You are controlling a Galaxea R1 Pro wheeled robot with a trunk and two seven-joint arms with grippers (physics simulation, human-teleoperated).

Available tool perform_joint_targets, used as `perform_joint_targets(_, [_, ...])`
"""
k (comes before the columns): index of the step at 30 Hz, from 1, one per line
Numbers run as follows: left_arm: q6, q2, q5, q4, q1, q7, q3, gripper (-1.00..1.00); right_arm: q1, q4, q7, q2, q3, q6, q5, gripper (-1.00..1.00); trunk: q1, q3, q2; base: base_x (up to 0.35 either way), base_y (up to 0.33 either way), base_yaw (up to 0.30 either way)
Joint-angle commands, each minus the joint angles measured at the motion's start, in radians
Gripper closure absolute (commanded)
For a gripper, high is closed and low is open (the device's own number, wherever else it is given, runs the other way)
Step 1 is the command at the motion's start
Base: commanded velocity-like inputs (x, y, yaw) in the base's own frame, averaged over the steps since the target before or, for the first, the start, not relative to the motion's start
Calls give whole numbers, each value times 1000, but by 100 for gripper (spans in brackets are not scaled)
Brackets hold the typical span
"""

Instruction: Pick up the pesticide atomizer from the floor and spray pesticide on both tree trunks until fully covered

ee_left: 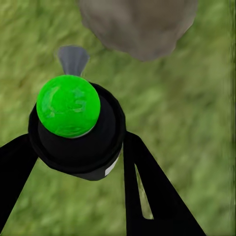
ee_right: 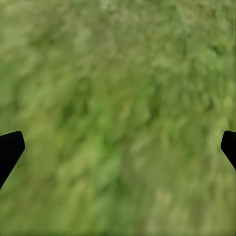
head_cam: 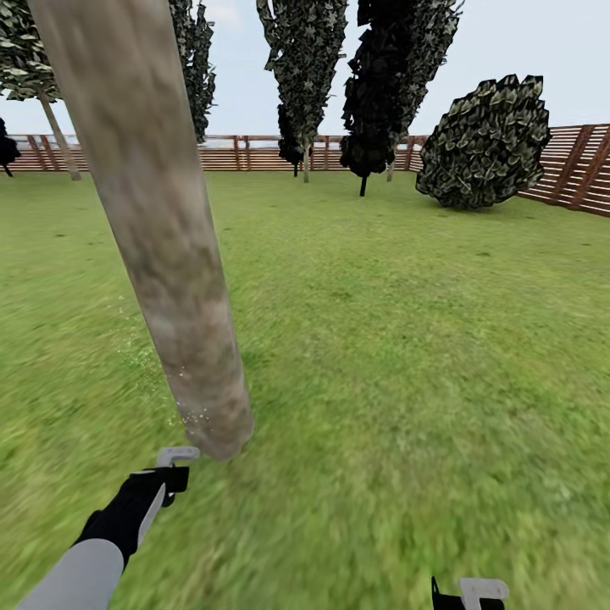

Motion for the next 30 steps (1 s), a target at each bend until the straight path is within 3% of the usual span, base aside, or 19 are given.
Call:
perform_joint_targets(1, [0, -8, -2, -1, 0, 0, -2, 100, 0, 0, 0, 0, 0, 0, 0, -100, 0, 0, 0, 0, 0, 0])
perform_joint_targets(5, [1, -59, -3, -3, -14, 0, -6, 100, 0, 0, 0, 0, 0, 0, 0, -100, 0, 0, 0, 0, 0, 0])
perform_joint_targets(8, [3, -50, -3, -3, -19, 0, -1, 100, 0, 0, 0, 0, 0, 0, 0, -100, 0, 0, 0, 0, 0, 0])
perform_joint_targets(11, [4, -9, -1, -5, -20, -2, 4, 100, 0, 0, 0, 0, 0, 0, 0, -100, 0, 0, 0, 0, 0, 0])
perform_joint_targets(13, [4, -22, -1, -6, -22, -1, 1, 100, 0, 0, 0, 0, 0, 0, 0, -100, 0, 0, 0, 0, 0, 68])
perform_joint_targets(16, [15, -87, -5, -48, -37, -1, -5, 100, 0, 0, 0, 0, 0, 0, 0, -100, 0, 0, 0, 0, 0, 246])
perform_joint_targets(18, [28, -103, -7, -74, -38, -1, -7, 100, 0, 0, 0, 0, 0, 0, 0, -100, 0, 0, 0, 0, 0, 271])
perform_joint_targets(23, [121, -78, -7, -243, -28, -2, 0, 100, 0, 0, 0, 0, 0, 0, 0, -100, 0, 0, 0, 0, 0, 277])
perform_joint_targets(27, [174, -84, -10, -280, -31, -2, -12, 100, 0, 0, 0, 0, 0, 0, 0, -100, 0, 0, 0, 0, 0, 90])
perform_joint_targets(28, [178, -88, -10, -281, -35, -2, -28, 100, 0, 0, 0, 0, 0, 0, 0, -100, 0, 0, 0, 0, 0, 17])
perform_joint_targets(30, [212, -98, -6, -282, -42, -2, -95, 100, 0, 1, 0, -1, 0, 0, 0, -100, 0, 0, 0, 0, 0, 5])
